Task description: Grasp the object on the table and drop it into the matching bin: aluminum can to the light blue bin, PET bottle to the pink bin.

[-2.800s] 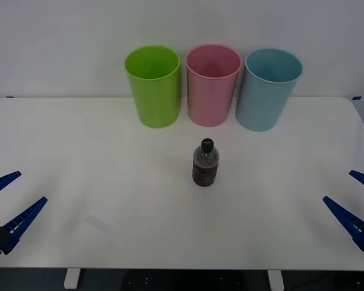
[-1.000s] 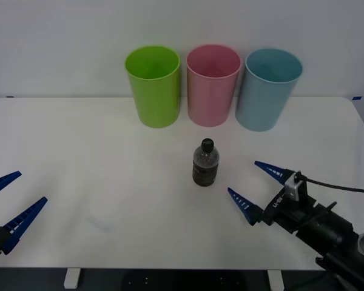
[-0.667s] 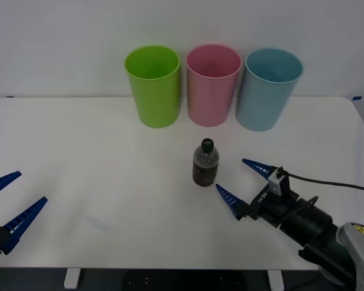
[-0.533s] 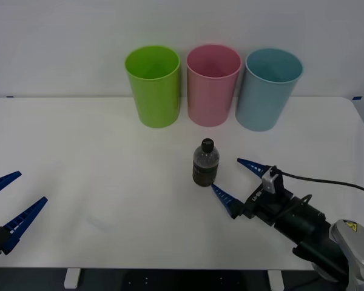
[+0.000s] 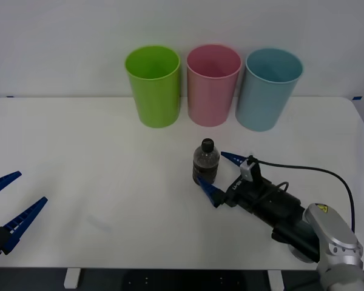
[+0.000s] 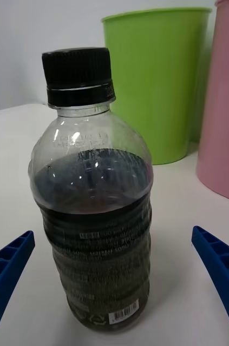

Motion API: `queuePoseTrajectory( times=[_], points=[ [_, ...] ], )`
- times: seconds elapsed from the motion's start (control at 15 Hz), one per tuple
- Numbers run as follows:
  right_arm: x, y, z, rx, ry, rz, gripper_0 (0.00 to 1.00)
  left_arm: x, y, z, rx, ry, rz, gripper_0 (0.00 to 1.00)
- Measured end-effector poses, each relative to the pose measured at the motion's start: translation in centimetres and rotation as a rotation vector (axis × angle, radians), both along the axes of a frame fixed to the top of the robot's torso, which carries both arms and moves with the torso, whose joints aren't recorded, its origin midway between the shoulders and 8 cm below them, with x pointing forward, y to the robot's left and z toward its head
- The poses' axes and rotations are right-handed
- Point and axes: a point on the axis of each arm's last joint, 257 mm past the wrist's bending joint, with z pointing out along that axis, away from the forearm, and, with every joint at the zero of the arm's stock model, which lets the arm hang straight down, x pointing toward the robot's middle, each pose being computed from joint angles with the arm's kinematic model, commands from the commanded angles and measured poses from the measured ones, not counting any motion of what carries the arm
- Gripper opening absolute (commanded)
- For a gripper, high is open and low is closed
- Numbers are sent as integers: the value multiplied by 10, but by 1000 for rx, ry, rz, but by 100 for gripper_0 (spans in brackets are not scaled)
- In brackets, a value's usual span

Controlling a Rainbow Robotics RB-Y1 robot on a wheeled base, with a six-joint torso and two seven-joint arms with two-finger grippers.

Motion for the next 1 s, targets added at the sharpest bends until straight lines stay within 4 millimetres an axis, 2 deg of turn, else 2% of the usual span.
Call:
queuePoseTrajectory(
  times=[0.27, 0.53, 0.6, 0.67, 1.0],
  points=[
    [13, 13, -1, -12, 2, 0, 100, 0, 0, 0, 0, 0, 0, 100],
    [15, 17, -4, -26, 2, -4, 100, 0, 0, 0, 0, 0, 0, 100],
    [16, 18, -3, -25, 1, -6, 13, 0, 0, 0, 0, 0, 0, 100],
    [16, 18, -3, -23, 1, -8, 0, 0, 0, 0, 0, 0, 0, 100],
    [16, 18, -2, -16, 1, -8, 0, 0, 0, 0, 0, 0, 0, 100]
  ],
)
